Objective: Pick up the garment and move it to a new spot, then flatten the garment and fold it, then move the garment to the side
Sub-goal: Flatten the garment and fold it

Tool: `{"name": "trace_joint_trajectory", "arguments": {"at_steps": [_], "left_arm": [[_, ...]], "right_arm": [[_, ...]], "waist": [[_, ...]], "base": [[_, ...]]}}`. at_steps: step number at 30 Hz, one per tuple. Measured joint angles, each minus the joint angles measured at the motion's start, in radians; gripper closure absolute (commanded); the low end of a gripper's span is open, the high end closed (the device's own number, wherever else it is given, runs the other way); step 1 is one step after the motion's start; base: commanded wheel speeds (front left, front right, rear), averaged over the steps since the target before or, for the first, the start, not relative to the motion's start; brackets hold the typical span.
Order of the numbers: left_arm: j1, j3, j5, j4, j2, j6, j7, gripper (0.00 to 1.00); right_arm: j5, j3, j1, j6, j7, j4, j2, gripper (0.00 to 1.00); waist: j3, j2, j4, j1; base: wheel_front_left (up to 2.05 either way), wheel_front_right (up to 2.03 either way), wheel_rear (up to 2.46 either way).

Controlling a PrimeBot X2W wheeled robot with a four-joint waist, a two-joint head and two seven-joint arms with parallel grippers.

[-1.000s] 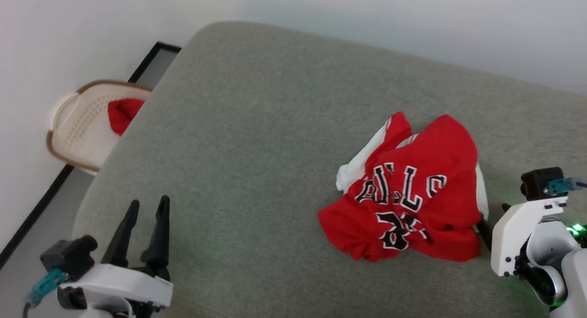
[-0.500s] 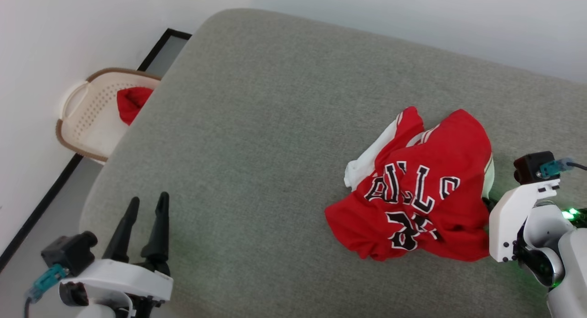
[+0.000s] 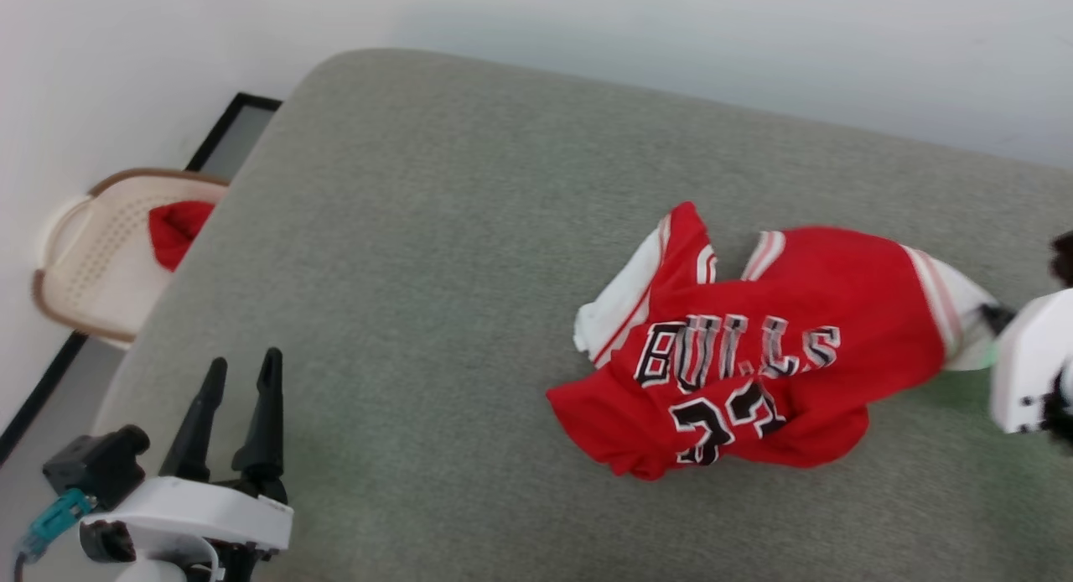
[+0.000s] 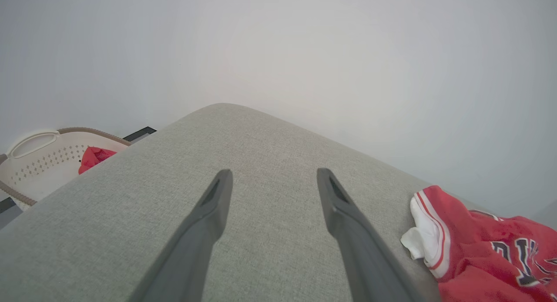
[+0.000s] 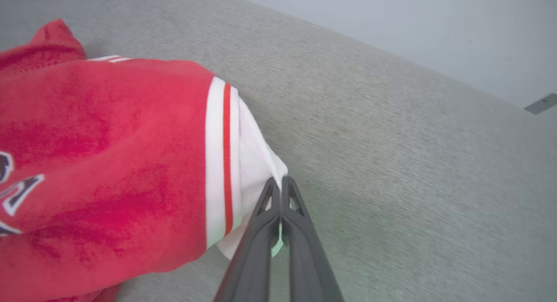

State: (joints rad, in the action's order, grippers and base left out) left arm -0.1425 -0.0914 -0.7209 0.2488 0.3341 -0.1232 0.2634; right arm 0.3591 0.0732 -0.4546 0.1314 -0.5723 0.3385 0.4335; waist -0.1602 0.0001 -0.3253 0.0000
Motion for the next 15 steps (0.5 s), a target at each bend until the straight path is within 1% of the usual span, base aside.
{"name": "trace_joint_trajectory", "arguments": {"at_steps": [5,6,7,11,15], "left_arm": [[0.004,0.005,0.001,-0.005,0.005,0.0,0.0,0.0],[0.004,0.005,0.001,-0.005,0.005,0.0,0.0,0.0],[0.003,0.004,0.003,-0.007,0.006,0.0,0.0,0.0],[0.002,0.0,0.004,-0.008,0.009,0.0,0.0,0.0],[-0.005,-0.012,0.005,-0.008,0.008,0.0,0.0,0.0]], "right_arm": [[-0.009,-0.055,0.004,0.0,-0.008,-0.009,0.049,1.0],[-0.009,-0.055,0.004,0.0,-0.008,-0.009,0.049,1.0],[-0.011,-0.085,0.016,0.0,-0.009,-0.002,0.063,1.0],[-0.029,-0.141,0.04,0.0,-0.007,0.04,0.098,1.0],[-0.049,-0.201,0.07,0.0,0.004,0.111,0.1,1.0]], "waist": [[0.007,-0.0001,0.037,0.0],[0.007,-0.0001,0.037,0.0],[0.008,0.0,0.051,0.0],[0.006,0.0,0.072,0.0],[-0.003,-0.0001,0.08,0.0]], "base": [[0.0,0.0,0.0],[0.0,0.0,0.0],[0.0,0.0,0.0],[0.0,0.0,0.0],[0.0,0.0,0.0]]}}
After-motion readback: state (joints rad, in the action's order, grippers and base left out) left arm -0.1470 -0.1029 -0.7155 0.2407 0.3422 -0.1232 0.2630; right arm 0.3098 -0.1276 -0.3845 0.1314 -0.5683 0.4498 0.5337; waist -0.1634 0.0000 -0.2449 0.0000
